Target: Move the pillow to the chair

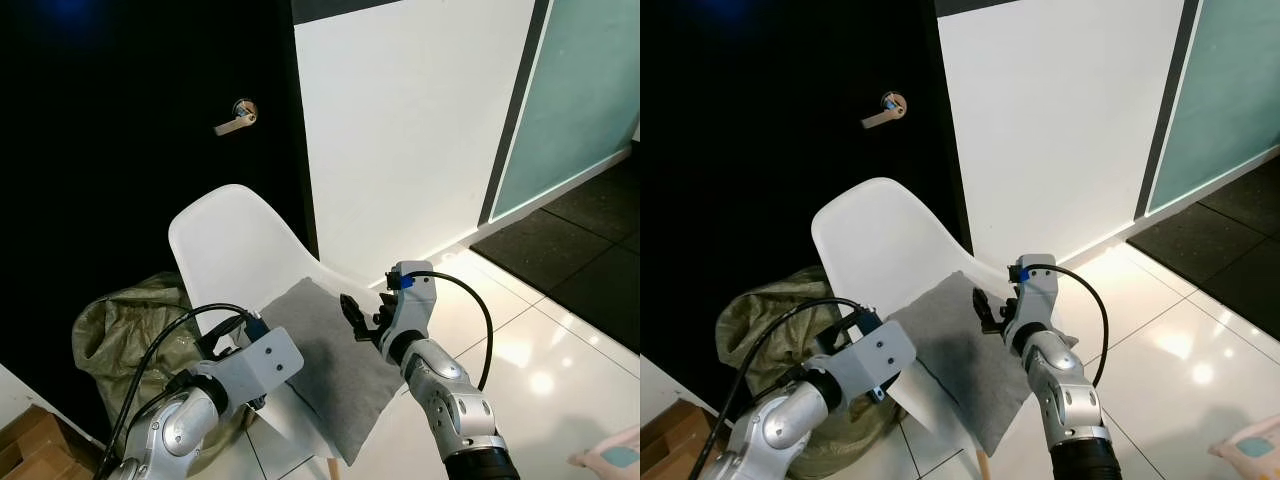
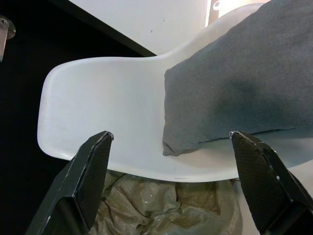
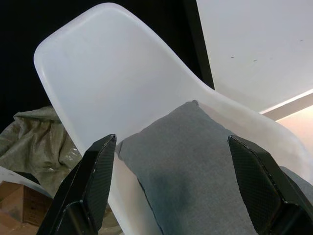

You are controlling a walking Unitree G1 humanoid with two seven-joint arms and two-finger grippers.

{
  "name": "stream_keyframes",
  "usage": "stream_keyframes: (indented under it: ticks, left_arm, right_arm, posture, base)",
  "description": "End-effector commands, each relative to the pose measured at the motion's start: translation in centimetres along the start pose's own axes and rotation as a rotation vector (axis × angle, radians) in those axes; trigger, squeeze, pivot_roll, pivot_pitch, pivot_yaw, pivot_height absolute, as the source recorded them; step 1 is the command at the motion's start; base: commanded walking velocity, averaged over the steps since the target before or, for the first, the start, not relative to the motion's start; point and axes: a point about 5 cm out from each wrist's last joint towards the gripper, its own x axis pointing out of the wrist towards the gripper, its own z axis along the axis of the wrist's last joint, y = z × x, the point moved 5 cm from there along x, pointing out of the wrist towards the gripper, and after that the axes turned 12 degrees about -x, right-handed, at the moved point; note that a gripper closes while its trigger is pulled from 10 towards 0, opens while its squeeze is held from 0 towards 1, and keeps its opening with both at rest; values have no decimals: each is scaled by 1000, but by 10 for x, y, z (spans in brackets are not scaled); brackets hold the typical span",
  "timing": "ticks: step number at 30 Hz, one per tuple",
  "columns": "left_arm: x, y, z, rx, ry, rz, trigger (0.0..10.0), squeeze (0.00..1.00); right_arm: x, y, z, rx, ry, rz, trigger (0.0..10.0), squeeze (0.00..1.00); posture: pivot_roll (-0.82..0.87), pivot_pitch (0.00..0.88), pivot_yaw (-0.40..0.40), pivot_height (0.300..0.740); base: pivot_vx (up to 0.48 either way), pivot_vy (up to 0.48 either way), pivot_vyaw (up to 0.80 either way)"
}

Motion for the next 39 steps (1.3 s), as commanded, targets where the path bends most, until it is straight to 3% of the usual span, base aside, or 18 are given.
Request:
stream_keyframes:
  ticks: [1,39]
  left_arm:
    - [0,2,-6,1,27,6,10000,0]
    - [1,-1,-2,-6,20,8,10000,0]
  right_arm:
    - [2,4,1,23,-3,16,10000,0]
    - [0,1,1,-3,5,19,10000,0]
  posture:
    - [-25,67,74,740]
    - [-53,67,61,740]
  base:
    - [0,0,0]
    - [0,0,0]
